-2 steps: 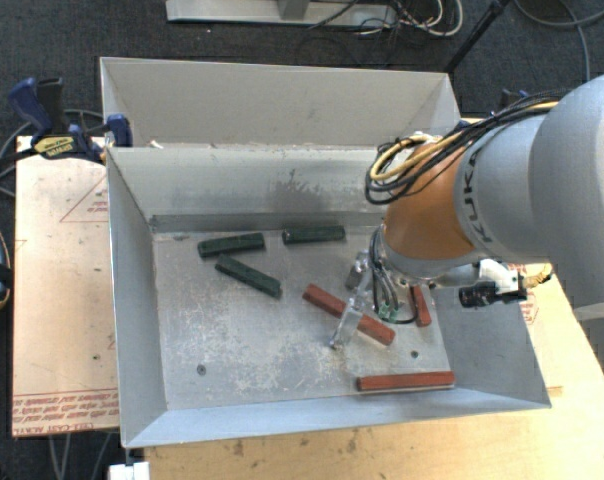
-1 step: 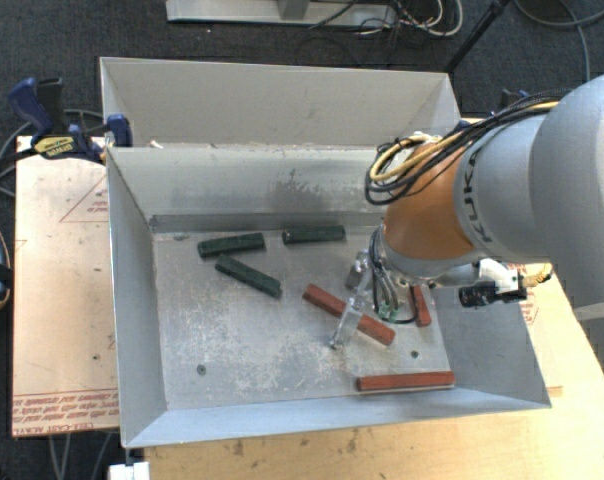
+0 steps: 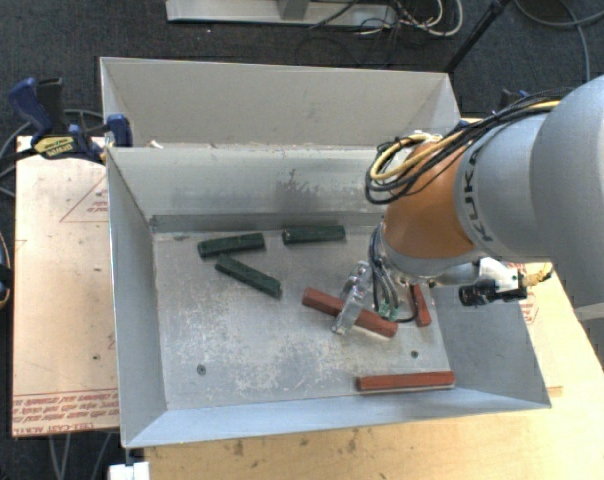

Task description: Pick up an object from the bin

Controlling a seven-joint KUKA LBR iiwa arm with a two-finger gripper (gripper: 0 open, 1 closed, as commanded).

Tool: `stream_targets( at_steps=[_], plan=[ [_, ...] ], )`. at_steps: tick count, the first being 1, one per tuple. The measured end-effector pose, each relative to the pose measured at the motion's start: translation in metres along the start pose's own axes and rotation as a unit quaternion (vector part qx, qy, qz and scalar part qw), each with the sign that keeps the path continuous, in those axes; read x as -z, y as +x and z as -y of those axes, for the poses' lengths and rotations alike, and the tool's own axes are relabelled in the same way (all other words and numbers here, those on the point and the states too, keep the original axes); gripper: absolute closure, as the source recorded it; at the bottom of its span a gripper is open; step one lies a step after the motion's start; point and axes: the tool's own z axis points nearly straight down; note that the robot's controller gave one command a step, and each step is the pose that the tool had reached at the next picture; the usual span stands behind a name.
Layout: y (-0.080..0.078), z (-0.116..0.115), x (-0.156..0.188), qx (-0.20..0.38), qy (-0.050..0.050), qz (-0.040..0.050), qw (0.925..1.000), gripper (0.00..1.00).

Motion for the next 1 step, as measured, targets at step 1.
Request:
stream_targets(
  at_steps=[1],
  plan=[
    [-0.0018, -0.0011, 0.1064, 0.001, -0.001, 0.0022, 1.0, 1.0]
  ],
)
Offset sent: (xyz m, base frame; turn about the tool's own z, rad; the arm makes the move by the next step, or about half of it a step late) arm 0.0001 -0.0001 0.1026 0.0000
